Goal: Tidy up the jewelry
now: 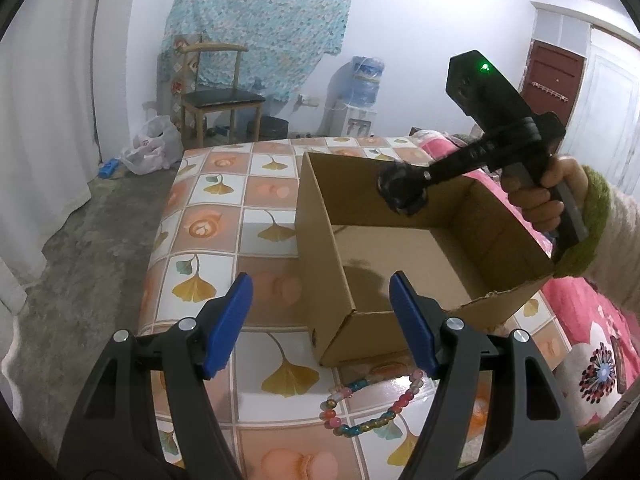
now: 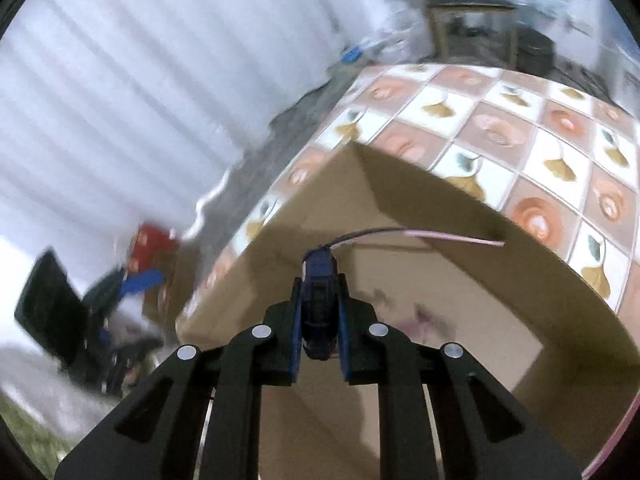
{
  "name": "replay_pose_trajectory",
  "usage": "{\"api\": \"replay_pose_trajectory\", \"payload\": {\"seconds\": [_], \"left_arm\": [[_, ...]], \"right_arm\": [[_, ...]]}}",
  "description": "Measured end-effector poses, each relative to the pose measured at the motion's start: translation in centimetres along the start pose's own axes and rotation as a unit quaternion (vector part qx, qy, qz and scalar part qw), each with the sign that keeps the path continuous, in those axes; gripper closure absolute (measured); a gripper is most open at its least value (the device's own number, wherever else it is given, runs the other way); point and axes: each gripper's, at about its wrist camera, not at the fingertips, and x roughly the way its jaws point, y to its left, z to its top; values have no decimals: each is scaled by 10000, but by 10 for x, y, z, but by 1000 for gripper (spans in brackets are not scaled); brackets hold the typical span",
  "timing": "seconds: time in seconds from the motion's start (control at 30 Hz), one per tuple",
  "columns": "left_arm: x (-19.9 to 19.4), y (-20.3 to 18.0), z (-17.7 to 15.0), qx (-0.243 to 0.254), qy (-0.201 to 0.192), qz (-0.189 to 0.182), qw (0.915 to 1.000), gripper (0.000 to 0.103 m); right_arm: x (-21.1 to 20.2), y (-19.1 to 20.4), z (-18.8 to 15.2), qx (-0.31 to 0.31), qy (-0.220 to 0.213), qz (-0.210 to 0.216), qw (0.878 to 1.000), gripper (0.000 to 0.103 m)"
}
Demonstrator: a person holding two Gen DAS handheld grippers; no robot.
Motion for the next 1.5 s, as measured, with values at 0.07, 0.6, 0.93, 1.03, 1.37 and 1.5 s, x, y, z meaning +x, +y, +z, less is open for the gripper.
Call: {"api": "replay_pose_trajectory", "payload": {"seconds": [0.07,0.6,0.93,1.03,1.37,1.5], "left_arm": [[2,-1,0,-15,23,-11,10000,35],[-1,-12,-1,179,13,71,9998,35],[-5,-13,-1,173,14,91,9998,35],[-8,-11,-1,153,1,110,9998,35],[-11,-9,-2,124,7,139,9998,35],[-13,-9,-2,147,-11,145,9998,35]], "right_arm": [[28,-20,-8,282,731,-246,9966,88],[61,-83,-13,1595,1297,-760,9757,78],[50,-104,6,2199,703,-368,9723,49],[52,-104,9,2325,605,-356,9701,48],[53,-90,-3,2280,323,-952,9684,44],[57,-76,-3,1630,208,-1065,9806,80]]}}
